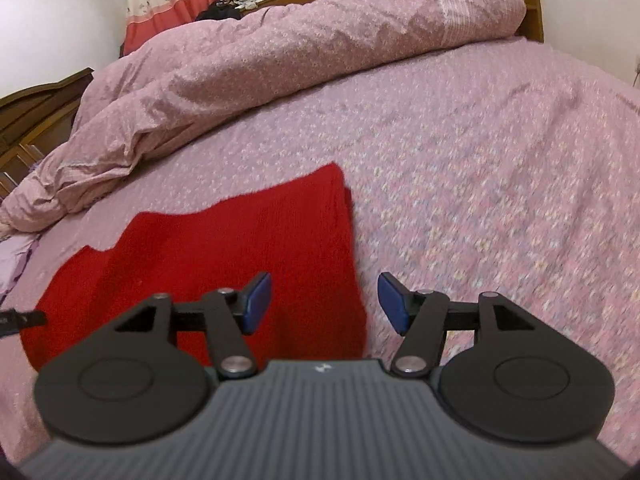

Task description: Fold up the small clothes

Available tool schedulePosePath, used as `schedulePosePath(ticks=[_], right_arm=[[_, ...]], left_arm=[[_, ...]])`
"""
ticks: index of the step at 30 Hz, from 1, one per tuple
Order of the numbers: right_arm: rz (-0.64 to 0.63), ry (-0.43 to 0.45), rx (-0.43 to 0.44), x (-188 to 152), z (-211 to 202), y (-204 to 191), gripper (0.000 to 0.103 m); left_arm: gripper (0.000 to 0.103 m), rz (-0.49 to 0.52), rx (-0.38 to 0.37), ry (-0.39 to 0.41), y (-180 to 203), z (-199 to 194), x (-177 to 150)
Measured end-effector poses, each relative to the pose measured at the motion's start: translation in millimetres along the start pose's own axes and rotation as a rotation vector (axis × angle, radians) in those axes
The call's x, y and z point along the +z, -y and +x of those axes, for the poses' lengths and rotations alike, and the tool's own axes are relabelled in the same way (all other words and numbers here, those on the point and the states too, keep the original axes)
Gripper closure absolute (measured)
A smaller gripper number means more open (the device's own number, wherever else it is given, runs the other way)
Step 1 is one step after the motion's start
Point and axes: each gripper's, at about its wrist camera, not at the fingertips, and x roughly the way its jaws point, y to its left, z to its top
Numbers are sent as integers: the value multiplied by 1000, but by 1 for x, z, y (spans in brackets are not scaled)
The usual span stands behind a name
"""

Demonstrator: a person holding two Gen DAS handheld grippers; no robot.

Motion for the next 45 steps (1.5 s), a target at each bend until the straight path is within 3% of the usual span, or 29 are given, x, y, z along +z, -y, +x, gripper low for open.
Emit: schedulePosePath(ticks=[6,12,13,14,15,19,22,25,28,34,35,39,45], right_arm=[[-24,63,47,21,17,-6,42],[-92,20,5,40,67,-19,43],[-96,13,2,40,71,-19,49],[-98,9,-7,38,75,-19,73],[-102,21,-33,37,76,-19,87],[-12,106,-60,28,56,-7,88],[-6,133,-158,17,54,-3,93],[47,106,-148,10,60,8,93],[-11,102,-146,10,62,4,92],[70,91,-68,14,53,14,87],[96,87,-54,14,50,17,83],[155,94,-53,13,33,12,42],[197,105,-26,4,3,3,41]], left_arm=[[32,-12,-5,30,-1,0,6],[32,51,-60,83,18,13,26],[32,65,-84,83,23,15,29],[32,78,-112,84,28,15,30],[32,96,-145,88,34,16,30],[32,182,-222,125,64,16,26],[32,253,-164,109,89,35,25],[32,291,-96,87,99,66,25],[30,232,-94,89,93,88,32],[30,185,-124,73,83,79,43],[30,183,-119,75,80,74,42],[30,147,-111,100,64,46,33],[30,54,-94,109,35,3,17]])
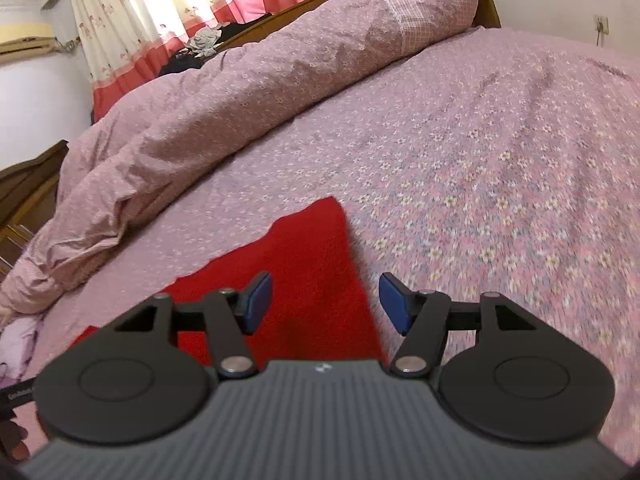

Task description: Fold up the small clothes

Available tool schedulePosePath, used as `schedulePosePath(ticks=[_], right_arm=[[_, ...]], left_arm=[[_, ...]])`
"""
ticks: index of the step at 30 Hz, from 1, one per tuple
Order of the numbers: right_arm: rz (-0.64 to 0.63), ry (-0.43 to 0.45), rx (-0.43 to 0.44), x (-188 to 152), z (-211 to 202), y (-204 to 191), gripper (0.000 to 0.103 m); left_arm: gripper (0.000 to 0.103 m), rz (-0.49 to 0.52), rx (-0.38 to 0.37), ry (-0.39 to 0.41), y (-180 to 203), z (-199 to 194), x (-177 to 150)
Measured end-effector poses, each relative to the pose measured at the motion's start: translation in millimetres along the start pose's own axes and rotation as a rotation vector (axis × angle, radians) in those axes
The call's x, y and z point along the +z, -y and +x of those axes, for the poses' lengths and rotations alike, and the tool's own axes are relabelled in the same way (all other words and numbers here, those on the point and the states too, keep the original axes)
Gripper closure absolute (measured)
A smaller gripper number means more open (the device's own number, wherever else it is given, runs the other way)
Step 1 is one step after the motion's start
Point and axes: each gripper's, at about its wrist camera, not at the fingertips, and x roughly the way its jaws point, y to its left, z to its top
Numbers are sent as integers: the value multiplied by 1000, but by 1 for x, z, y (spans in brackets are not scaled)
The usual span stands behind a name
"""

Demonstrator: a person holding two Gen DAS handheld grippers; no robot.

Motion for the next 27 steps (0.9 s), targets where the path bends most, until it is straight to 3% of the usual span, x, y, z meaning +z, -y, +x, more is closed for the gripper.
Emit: schedulePosePath(ticks=[4,9,18,27], right_arm=[[23,-7,-21,-8,-16,1,37],[60,-75,-11,-18,-26,5,37],[183,-161,17,-35,-13,12,36],[266,-183,25,-46,13,14,36]], left_arm=[[30,-55,22,19,-13,-25,-12],[30,-108,28,8,-24,-47,-30],[30,-164,62,-63,-34,-35,-45],[30,-175,67,-80,-36,-22,-43]])
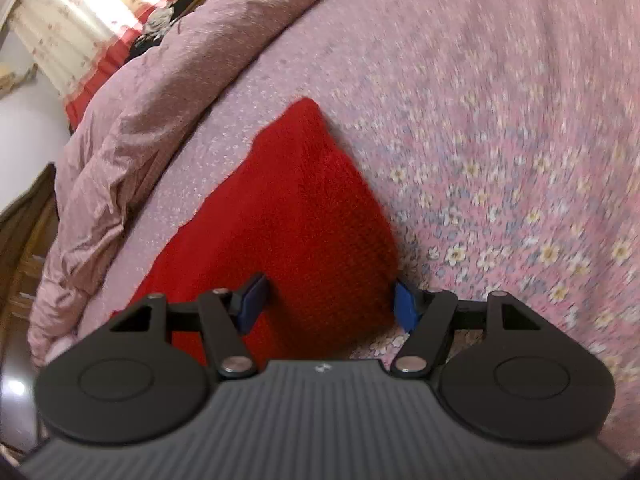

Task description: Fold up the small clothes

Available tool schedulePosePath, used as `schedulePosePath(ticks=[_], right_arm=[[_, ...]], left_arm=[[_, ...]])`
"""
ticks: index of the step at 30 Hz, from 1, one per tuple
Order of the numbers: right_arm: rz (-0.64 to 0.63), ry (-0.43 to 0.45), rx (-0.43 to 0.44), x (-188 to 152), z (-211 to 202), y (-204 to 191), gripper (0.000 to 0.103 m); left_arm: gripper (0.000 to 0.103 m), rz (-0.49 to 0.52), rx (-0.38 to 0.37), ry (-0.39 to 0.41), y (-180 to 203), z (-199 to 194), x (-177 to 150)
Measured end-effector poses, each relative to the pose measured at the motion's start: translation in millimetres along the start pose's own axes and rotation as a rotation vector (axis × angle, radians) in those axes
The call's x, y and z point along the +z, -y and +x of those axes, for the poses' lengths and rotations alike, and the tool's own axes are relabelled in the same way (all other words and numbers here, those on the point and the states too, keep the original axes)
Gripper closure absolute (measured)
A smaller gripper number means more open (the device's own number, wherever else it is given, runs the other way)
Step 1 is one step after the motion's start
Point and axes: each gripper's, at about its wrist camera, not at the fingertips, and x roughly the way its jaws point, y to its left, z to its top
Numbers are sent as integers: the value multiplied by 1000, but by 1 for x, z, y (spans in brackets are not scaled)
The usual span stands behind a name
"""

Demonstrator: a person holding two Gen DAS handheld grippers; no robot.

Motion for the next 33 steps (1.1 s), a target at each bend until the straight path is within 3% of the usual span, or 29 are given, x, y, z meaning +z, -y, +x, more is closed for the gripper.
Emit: schedulePosePath(ticks=[3,7,11,22,33], right_arm=[[64,8,50,-1,-1,11,36],[188,-83,114,-5,-9,18,36],[132,-66,107,-13,-2,8,36],[139,55,150,-7,21,5,36],[155,69,169,-6,19,16,50]], left_arm=[[30,4,5,-5,2,3,1],[30,11,6,-7,3,5,2],[30,6,6,-20,3,9,3],[30,8,11,-44,4,19,2],[30,-19,5,-56,1,19,2]])
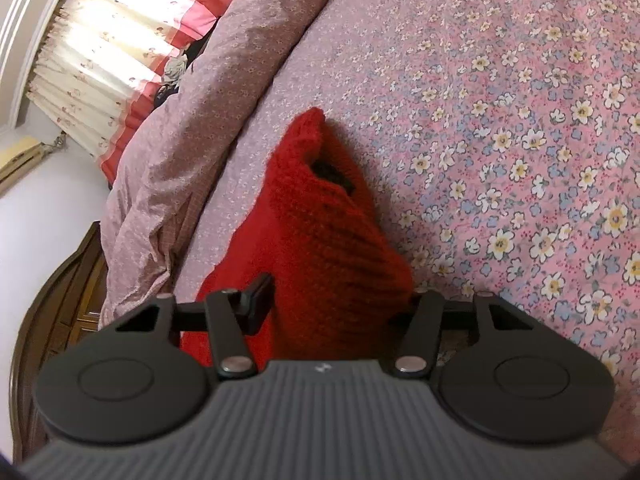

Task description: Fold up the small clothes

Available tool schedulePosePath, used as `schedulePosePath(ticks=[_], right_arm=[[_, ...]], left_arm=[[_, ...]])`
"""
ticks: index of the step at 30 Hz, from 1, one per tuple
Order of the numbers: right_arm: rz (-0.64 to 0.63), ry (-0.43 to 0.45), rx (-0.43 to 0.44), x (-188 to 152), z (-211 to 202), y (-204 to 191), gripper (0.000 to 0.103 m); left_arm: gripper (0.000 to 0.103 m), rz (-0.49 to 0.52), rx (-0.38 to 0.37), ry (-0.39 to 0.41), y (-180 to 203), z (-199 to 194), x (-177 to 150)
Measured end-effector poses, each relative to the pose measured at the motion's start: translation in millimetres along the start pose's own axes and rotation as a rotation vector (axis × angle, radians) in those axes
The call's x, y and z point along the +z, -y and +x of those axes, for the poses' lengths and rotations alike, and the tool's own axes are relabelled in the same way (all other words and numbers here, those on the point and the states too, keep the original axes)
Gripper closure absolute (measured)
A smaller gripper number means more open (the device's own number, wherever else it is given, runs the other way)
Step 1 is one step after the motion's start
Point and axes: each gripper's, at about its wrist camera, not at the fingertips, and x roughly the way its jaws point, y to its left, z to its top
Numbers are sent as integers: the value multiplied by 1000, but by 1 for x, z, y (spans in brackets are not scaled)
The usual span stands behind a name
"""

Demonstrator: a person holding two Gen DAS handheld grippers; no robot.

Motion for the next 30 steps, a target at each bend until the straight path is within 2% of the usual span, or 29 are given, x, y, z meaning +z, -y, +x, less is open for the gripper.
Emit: schedulePosePath(ticks=[10,14,21,30], right_arm=[[-4,-14,-6,1,-8,8,63],[-20,-18,-10,1,-10,0,72],[-280,34,-60,-6,-19,-50,76],[-430,88,32,-9,-32,-100,77]], left_arm=[[30,-18,-2,-8,-2,-2,-1],[30,-28,-6,-8,-5,-4,-1],[30,-26,-3,4,-13,-15,2],[30,-55,22,22,-36,-29,7]])
